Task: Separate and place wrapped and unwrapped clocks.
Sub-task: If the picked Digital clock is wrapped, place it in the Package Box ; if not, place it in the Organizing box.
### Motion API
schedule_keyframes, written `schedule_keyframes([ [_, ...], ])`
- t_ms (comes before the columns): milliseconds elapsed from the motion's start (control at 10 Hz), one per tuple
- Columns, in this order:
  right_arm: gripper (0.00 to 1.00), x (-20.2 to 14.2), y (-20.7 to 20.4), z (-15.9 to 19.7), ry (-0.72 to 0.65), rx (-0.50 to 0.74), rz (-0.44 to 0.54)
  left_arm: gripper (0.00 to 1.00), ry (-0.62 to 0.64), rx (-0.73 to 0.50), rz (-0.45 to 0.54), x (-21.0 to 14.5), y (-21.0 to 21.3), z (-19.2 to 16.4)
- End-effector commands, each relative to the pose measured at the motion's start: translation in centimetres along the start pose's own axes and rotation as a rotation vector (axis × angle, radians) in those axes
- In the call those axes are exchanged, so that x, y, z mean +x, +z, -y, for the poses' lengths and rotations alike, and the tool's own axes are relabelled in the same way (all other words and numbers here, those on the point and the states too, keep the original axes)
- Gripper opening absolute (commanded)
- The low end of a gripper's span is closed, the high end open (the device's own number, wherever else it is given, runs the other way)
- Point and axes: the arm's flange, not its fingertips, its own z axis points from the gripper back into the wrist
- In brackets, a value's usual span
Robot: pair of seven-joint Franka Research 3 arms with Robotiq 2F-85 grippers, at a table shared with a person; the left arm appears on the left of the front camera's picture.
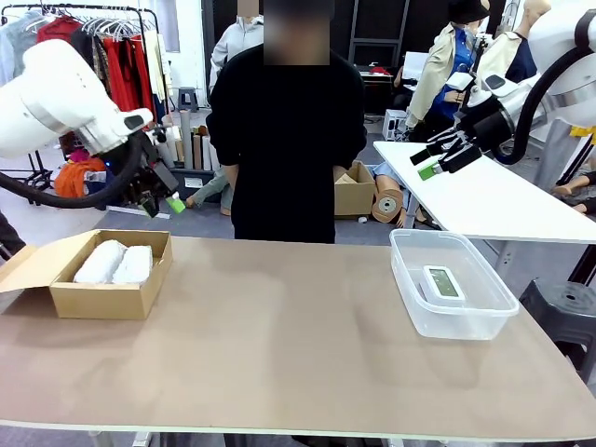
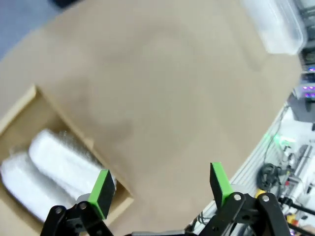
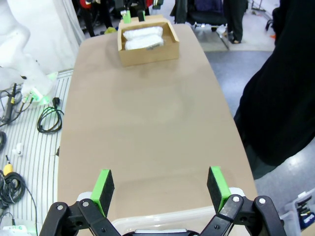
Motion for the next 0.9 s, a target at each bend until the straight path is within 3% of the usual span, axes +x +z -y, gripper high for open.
schedule_keyframes([
  [0, 1.0, 0.1, 0.1, -0.1, 0.001, -0.001, 0.001, 1.0, -0.125, -0.151, 0.126, 0.2, 1.7, -0.9],
  [100, 1.0, 0.1, 0.1, -0.1, 0.001, -0.001, 0.001, 1.0, -0.162, -0.156, 0.244, 0.3, 3.1, -0.4],
  [400, 1.0, 0.1, 0.1, -0.1, 0.001, -0.001, 0.001, 1.0, -0.47, -0.238, 0.315, 0.7, 5.8, 0.2],
  [600, 1.0, 0.1, 0.1, -0.1, 0.001, -0.001, 0.001, 1.0, -0.679, -0.165, 0.323, 0.6, 7.4, 1.0],
  [800, 1.0, 0.1, 0.1, -0.1, 0.001, -0.001, 0.001, 1.0, -0.838, -0.06, 0.267, -0.2, 8.1, 2.1],
])
